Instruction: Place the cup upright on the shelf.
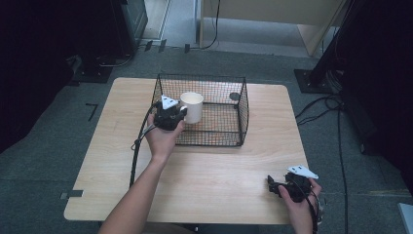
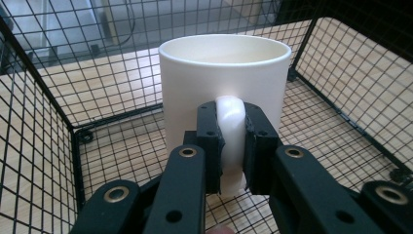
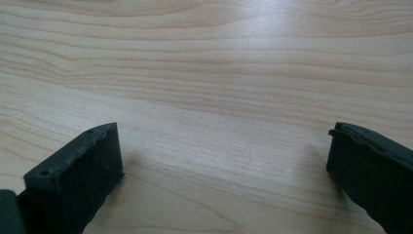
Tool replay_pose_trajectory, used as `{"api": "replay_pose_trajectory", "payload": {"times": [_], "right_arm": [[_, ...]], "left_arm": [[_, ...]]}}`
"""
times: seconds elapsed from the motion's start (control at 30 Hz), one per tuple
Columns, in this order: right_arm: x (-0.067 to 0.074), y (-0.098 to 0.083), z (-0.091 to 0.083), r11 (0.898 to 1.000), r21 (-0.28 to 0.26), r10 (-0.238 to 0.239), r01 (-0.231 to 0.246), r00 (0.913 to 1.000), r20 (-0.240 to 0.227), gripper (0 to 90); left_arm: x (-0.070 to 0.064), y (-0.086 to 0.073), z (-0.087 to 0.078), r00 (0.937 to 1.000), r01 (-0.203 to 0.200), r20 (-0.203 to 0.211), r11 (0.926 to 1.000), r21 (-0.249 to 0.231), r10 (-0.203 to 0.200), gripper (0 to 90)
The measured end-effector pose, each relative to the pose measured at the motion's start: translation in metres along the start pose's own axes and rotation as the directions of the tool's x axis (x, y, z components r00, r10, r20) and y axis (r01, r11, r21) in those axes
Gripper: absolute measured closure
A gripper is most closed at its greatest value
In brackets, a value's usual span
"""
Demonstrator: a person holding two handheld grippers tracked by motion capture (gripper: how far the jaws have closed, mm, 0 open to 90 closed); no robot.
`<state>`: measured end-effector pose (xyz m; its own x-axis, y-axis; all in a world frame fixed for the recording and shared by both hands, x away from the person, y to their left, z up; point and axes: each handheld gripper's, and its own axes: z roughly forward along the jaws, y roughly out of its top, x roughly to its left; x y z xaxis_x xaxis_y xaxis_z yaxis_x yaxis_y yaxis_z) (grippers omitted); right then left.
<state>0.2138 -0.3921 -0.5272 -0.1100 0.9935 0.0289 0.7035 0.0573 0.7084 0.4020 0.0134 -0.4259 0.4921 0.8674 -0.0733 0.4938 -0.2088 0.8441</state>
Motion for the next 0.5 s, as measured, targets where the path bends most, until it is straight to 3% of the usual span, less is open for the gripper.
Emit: {"api": "replay_pose_trajectory", "payload": {"times": [0.5], "right_arm": [[0.0, 0.0, 0.0, 1.0, 0.0, 0.0, 0.0, 1.0, 0.0, 0.0]], "left_arm": [[0.0, -0.001, 0.013, 1.0, -0.003, -0.007, 0.9951, 0.099, 0.004, 80.8]]}}
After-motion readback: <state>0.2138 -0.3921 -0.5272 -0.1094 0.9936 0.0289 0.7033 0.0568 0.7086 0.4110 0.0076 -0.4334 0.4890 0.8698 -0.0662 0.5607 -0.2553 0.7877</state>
